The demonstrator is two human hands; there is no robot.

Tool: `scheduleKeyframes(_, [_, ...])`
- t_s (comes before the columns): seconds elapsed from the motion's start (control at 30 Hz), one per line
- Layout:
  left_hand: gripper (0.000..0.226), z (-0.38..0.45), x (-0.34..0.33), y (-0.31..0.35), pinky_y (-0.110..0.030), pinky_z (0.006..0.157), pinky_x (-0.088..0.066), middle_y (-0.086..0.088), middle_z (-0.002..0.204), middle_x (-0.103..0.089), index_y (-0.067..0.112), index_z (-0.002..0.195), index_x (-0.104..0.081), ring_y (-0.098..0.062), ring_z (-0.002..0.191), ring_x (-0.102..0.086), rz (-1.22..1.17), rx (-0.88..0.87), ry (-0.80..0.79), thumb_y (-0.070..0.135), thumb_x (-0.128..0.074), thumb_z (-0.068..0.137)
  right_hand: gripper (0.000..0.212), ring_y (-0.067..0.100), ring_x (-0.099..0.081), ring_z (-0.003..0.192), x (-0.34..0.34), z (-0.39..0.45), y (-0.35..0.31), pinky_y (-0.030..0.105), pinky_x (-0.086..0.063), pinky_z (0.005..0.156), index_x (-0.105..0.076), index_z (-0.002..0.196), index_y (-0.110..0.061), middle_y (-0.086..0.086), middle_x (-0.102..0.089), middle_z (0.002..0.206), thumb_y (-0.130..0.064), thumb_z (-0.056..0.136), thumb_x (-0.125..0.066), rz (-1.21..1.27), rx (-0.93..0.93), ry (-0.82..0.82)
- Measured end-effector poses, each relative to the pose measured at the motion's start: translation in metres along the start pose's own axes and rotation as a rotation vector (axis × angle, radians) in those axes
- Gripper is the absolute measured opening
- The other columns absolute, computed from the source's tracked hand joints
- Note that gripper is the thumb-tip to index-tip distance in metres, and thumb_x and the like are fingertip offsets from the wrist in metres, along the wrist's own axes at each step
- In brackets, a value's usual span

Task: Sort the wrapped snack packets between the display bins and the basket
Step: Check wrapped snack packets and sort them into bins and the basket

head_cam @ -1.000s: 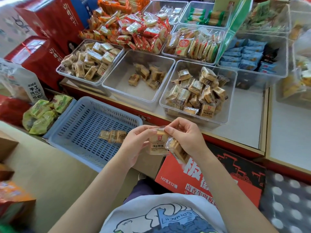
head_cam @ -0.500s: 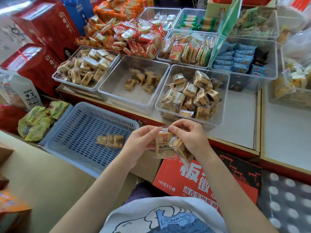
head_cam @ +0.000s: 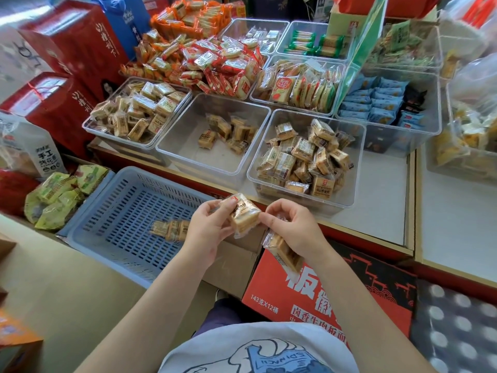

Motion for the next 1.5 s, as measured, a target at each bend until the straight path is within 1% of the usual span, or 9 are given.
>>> scheduleKeyframes(0.1, [0.038,-0.002,-0.005,-0.003,-0.029,0.068,-0.062,-0.017,0.119,-0.070,0.011,0.124,-0.057,-0.024,0.092,-0.077,0.113,0.025,-0.028,0.026,-0.073,0.093,0.012,0.006,-0.059,0.064,0.000,0.003,-0.004,0.018,-0.049,0.062,-0.069,0.088,-0.015,-0.003,-0.063,0.073,-0.025,0.095,-0.071,0.026,0.017,-0.004])
scheduleKeyframes(0.23, [0.057,-0.011,-0.011,0.006,-0.037,0.099,-0.054,0.012,0.123,-0.069,0.043,0.126,-0.063,-0.011,0.114,-0.066,0.412,-0.198,-0.262,0.066,-0.073,0.076,0.020,0.006,-0.059,0.058,0.004,0.005,-0.006,0.025,-0.049,0.061,-0.070,0.095,-0.012,-0.007,-0.065,0.068,-0.030,0.100,-0.064,0.073,-0.026,0.002])
scheduleKeyframes(0.4, [0.038,-0.018,-0.020,0.012,-0.036,0.087,-0.060,0.002,0.107,-0.078,0.024,0.114,-0.072,-0.017,0.100,-0.074,0.421,-0.328,-0.356,0.020,-0.086,0.079,0.022,0.015,-0.064,0.066,0.005,0.004,-0.007,0.043,-0.055,0.074,-0.068,0.096,-0.012,-0.005,-0.069,0.071,-0.034,0.099,-0.064,0.177,-0.096,0.000])
scheduleKeyframes(0.57, [0.038,-0.019,-0.017,0.013,-0.053,0.092,-0.058,-0.010,0.108,-0.077,0.018,0.114,-0.075,-0.032,0.102,-0.073,0.305,-0.268,-0.355,0.026,-0.087,0.079,0.018,0.021,-0.072,0.080,0.010,0.003,-0.013,0.039,-0.062,0.073,-0.067,0.105,-0.017,0.009,-0.073,0.092,-0.029,0.093,-0.074,0.190,-0.057,-0.014])
scheduleKeyframes(0.7, [0.035,-0.020,-0.019,0.011,-0.073,0.089,-0.048,-0.015,0.101,-0.078,0.022,0.113,-0.075,-0.051,0.098,-0.068,0.323,-0.251,-0.345,0.024,-0.083,0.079,0.009,0.006,-0.065,0.064,0.018,0.000,-0.016,0.020,-0.052,0.060,-0.071,0.096,-0.013,-0.006,-0.069,0.076,-0.021,0.093,-0.073,0.069,-0.034,-0.032])
scheduleKeyframes(0.87, [0.032,-0.024,-0.027,0.007,-0.044,0.073,-0.055,-0.012,0.100,-0.077,0.019,0.106,-0.072,-0.040,0.088,-0.070,0.309,-0.205,-0.353,0.034,-0.080,0.079,0.004,0.007,-0.065,0.072,0.023,-0.001,-0.019,0.027,-0.057,0.070,-0.069,0.091,-0.013,-0.002,-0.068,0.082,-0.015,0.095,-0.071,0.010,0.056,0.042])
scheduleKeyframes(1.17, [0.009,-0.023,-0.032,0.005,-0.038,0.075,-0.060,-0.016,0.094,-0.074,0.006,0.084,-0.065,-0.026,0.083,-0.070,0.104,-0.075,-0.311,0.011,-0.066,0.091,0.010,0.011,-0.062,0.070,0.024,-0.004,-0.023,0.032,-0.058,0.072,-0.071,0.085,-0.014,0.014,-0.068,0.083,-0.007,0.090,-0.075,-0.017,0.150,0.110])
scheduleKeyframes(1.33, [0.029,-0.020,-0.031,0.004,-0.039,0.082,-0.060,-0.019,0.099,-0.076,0.003,0.092,-0.071,-0.029,0.087,-0.072,0.095,-0.056,-0.306,0.031,-0.066,0.084,0.007,0.007,-0.061,0.069,0.025,-0.007,-0.020,0.027,-0.058,0.071,-0.070,0.086,-0.013,0.004,-0.066,0.079,-0.010,0.092,-0.073,0.005,0.116,0.118])
scheduleKeyframes(1.5, [0.043,-0.023,-0.039,-0.006,-0.045,0.076,-0.062,-0.019,0.112,-0.073,0.008,0.121,-0.061,-0.030,0.093,-0.073,0.200,-0.029,-0.440,0.038,-0.062,0.089,0.008,0.026,-0.069,0.085,0.028,-0.005,-0.010,0.041,-0.060,0.079,-0.069,0.086,-0.020,0.007,-0.071,0.089,-0.018,0.094,-0.072,0.025,0.022,0.221])
Point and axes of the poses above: each hand's wrist, its own z-axis towards the middle knuckle, its own x-axis out of the back of the hand, y = z × x, the point moved 5 cm from there along z, towards the middle knuckle
